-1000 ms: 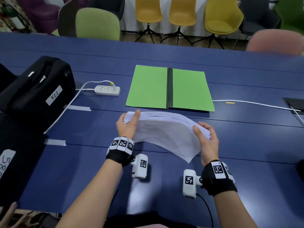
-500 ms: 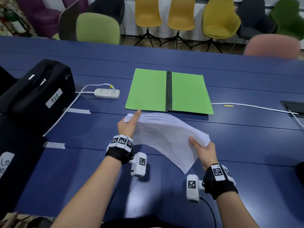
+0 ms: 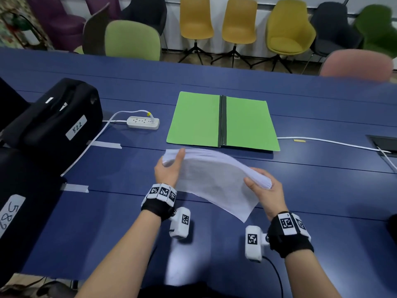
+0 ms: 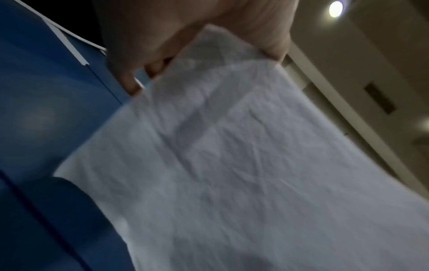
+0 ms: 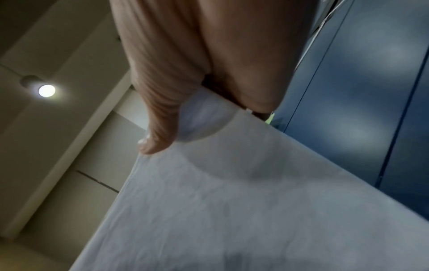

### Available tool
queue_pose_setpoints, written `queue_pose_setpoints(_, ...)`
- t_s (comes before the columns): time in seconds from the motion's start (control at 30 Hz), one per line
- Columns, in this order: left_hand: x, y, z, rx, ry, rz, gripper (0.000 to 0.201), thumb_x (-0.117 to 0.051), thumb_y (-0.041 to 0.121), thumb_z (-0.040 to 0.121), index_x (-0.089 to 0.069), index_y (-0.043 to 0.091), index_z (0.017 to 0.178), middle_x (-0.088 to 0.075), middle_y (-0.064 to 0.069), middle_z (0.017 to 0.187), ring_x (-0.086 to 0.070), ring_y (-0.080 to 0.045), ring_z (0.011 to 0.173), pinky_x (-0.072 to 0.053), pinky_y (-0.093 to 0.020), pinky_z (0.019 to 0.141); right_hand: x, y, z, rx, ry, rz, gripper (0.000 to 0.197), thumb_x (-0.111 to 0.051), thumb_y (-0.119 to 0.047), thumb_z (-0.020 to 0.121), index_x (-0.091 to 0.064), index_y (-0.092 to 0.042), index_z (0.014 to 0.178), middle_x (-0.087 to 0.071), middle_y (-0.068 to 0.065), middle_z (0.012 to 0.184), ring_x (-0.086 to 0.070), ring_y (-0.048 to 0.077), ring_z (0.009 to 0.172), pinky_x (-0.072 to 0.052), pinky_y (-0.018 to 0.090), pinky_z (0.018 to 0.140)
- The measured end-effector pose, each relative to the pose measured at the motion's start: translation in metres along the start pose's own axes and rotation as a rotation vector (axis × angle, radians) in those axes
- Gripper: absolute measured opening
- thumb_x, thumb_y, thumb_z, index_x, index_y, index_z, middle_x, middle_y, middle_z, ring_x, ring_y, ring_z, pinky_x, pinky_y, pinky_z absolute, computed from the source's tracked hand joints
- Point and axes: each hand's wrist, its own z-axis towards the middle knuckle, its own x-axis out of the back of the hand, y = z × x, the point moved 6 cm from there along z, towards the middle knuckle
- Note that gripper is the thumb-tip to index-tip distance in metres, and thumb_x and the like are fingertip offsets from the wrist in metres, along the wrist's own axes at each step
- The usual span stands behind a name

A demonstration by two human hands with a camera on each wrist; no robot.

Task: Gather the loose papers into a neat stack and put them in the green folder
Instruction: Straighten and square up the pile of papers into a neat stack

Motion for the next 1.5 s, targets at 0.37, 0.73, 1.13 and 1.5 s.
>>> queue_pose_setpoints(0.37,0.009,0.004,0.005,-0.237,-0.264,0.141,0.034,-0.085,0.015,0.065,-0.071,0.008,0.095,-0.073,-0.004,0.088,-0.069,-0.023,0.087,-0.056,-0.039,0.086,0.007,-0.028,0.015,0.075,-0.011,-0.992,0.023,-0.07,-0.039,0.079,-0.065,-0.02,0.068,-0.05,-0.004,0.051,-0.049,0.025,0.065,-0.044,0.034,0.071)
queue_pose_setpoints(0.73,-0.011,0.105,-0.033,-0.656,-0.458,0.415,0.041,-0.079,0.043,0.057,-0.063,0.011,0.077,-0.064,-0.01,0.069,-0.052,-0.019,0.064,-0.048,-0.036,0.064,-0.012,-0.06,0.024,0.164,-0.203,-0.69,0.026,-0.055,-0.058,0.074,-0.065,-0.035,0.068,-0.072,0.002,0.074,-0.065,0.023,0.072,-0.051,0.041,0.071)
queue_pose_setpoints(1.13,-0.005,0.087,-0.046,-0.304,-0.463,-0.293,0.035,-0.081,0.033,0.068,-0.064,0.029,0.098,-0.072,0.017,0.097,-0.067,0.003,0.093,-0.052,-0.018,0.088,-0.007,-0.065,0.018,0.152,-0.05,-0.143,0.015,-0.062,-0.013,0.089,-0.065,-0.021,0.076,-0.067,-0.016,0.067,-0.058,0.005,0.068,-0.049,0.024,0.066)
queue_pose_setpoints(1.5,-0.038,0.066,-0.059,-0.146,-0.363,-0.195,0.035,-0.062,0.039,0.086,-0.051,0.011,0.068,-0.053,0.004,0.056,-0.049,-0.006,0.045,-0.04,-0.009,0.044,-0.01,-0.065,0.007,0.143,0.048,0.038,0.046,-0.059,-0.042,0.086,-0.046,-0.024,0.046,-0.038,-0.014,0.046,-0.03,0.003,0.045,-0.027,0.014,0.046)
